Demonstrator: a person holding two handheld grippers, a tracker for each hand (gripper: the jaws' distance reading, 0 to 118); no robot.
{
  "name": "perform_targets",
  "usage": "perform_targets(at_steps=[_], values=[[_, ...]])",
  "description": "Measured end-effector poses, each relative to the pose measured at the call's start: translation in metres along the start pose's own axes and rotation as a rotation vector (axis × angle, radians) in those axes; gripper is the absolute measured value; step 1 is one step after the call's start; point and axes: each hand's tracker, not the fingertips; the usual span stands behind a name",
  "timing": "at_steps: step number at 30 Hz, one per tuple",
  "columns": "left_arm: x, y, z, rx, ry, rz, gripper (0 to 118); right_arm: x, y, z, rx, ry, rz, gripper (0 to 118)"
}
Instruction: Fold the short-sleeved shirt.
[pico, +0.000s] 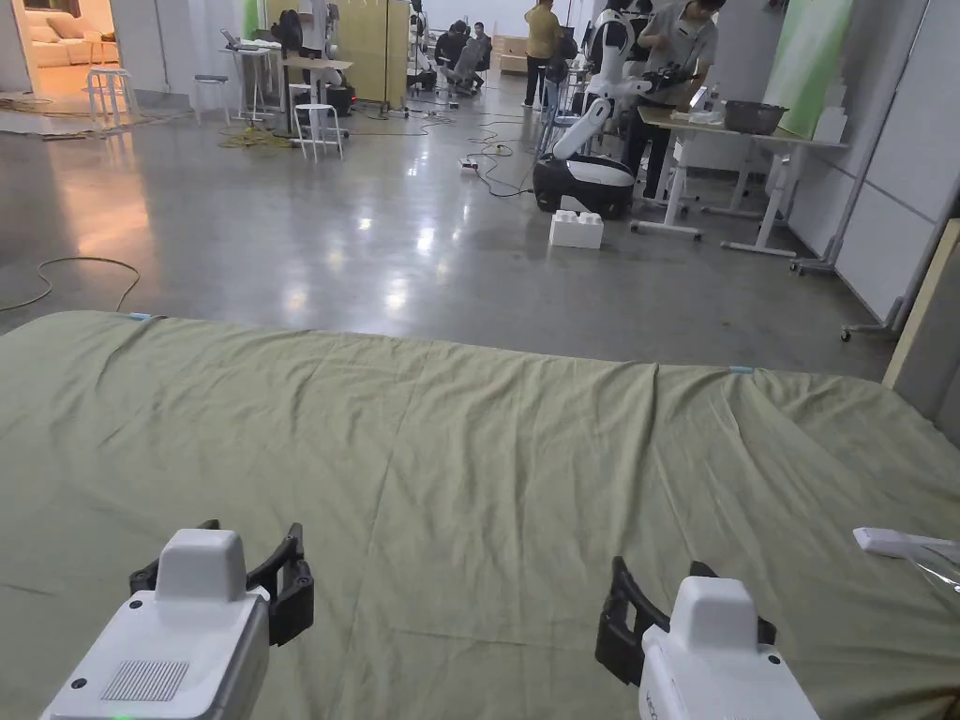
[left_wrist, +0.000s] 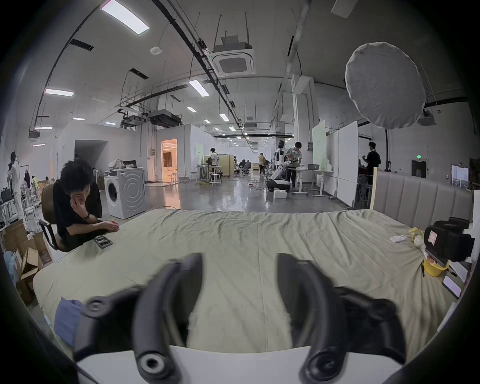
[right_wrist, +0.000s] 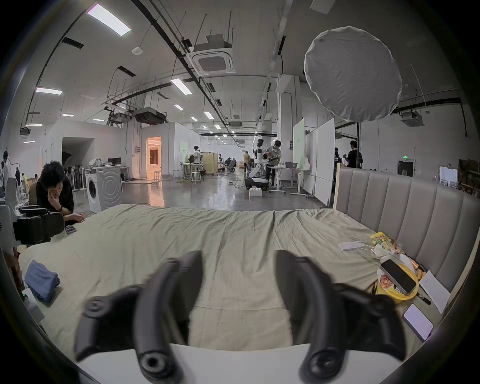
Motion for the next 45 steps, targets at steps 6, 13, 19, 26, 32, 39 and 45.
perform_targets(at_steps=[6,13,19,26,32,39,45], values=[[0.0,-0.001,0.002,0.028,0.045,-0.042,86,0.0,0.002,0.001,0.02,-0.044,0.003,101],[-0.007,0.003,0.005,0.036,0.023,-0.024,103,0.011,0.006,0.001,0.03,-0.033,-0.048,112],[-0.01,0.0,0.001,0.001,0.018,-0.04,103,0.016,0.006,-0.003,0.008,-0.006,-0.024,115],[-0.012,0.001,0.002,-0.001,0.03,-0.032,109,0.018,0.01,-0.007,-0.04,-0.005,-0.062,115],[-0.012,0.002,-0.001,-0.015,0.035,-0.001,110,0.016,0.01,-0.009,-0.031,-0.003,-0.053,115],[-0.012,0.005,-0.001,-0.019,0.0,0.024,110,0.013,0.018,-0.009,-0.031,0.007,-0.098,115],[-0.012,0.004,0.0,-0.031,-0.013,0.022,110,0.011,0.021,-0.014,-0.106,0.051,-0.184,115]])
